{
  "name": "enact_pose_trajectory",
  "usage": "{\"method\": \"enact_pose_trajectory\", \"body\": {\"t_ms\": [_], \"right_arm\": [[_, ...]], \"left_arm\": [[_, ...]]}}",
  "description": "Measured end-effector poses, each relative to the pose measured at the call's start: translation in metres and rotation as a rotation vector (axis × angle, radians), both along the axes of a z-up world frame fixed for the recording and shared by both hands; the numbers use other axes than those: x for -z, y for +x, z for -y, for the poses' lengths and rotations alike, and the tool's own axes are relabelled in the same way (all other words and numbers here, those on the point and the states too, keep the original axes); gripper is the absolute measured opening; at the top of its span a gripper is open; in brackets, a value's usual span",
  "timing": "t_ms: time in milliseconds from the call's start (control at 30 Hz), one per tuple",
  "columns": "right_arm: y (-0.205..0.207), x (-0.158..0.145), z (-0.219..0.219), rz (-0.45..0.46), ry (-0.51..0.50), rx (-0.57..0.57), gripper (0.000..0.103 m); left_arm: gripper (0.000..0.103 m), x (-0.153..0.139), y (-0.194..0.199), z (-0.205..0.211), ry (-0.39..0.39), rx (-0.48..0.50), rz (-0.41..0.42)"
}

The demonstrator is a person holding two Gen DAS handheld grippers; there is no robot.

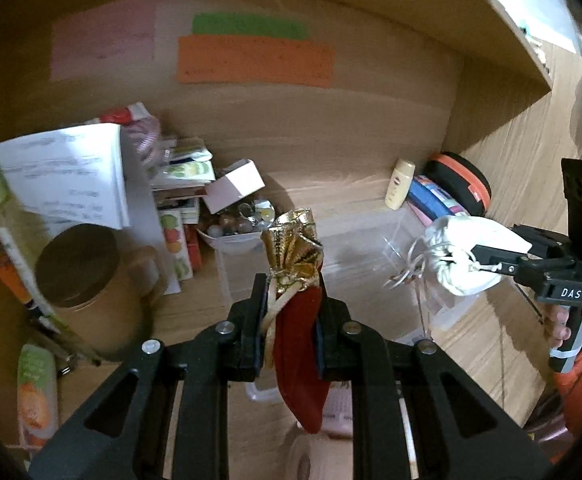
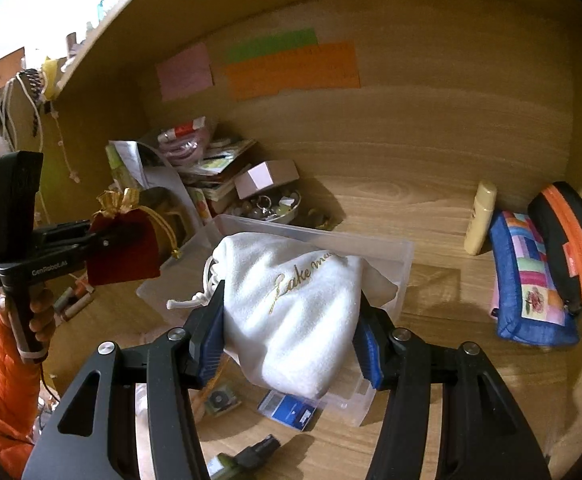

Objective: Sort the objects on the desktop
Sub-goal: 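Carry both pouches over the clear plastic box and lower them inside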

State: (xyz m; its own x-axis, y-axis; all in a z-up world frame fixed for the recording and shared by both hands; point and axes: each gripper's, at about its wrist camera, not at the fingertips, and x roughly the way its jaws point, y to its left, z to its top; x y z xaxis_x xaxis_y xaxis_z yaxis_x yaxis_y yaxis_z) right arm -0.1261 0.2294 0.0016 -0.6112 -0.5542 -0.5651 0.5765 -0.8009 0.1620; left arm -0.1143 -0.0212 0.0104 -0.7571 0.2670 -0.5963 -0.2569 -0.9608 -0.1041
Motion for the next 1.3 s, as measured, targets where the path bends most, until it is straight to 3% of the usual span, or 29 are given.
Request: {"method": "enact_pose_trajectory", "body": {"t_ms": [467, 1033, 1300], "right_arm": [[-0.037, 0.036, 0.015, 0.098, 0.048, -0.020, 0.051], [-0.045, 0.057, 0.040, 0.050, 0.157, -0.038, 0.055], [-0.043, 0.053, 0.036, 0.060, 0.122, -0.047, 0.056]], "left_arm": [[0.018, 0.041, -0.047, -0.023, -0.043, 0.056, 0.114], [0.018, 0.063, -0.068, -0.020, -0.043, 0.042, 0.199], [0.039, 0.058, -0.065, -0.021, -0.062, 0.040, 0.176]]}}
